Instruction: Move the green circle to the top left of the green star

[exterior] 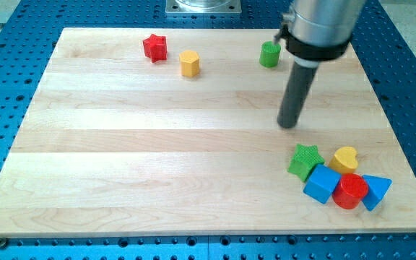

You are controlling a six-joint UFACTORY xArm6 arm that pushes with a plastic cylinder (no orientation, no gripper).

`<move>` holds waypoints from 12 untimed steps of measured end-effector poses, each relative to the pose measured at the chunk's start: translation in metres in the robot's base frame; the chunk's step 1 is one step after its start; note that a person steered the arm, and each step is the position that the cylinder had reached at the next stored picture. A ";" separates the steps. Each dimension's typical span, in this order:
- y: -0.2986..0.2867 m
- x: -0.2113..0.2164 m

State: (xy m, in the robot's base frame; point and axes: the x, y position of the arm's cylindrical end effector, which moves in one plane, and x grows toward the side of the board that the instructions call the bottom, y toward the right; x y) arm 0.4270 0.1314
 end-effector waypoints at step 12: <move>-0.177 -0.027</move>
State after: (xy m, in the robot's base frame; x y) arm 0.4000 -0.0456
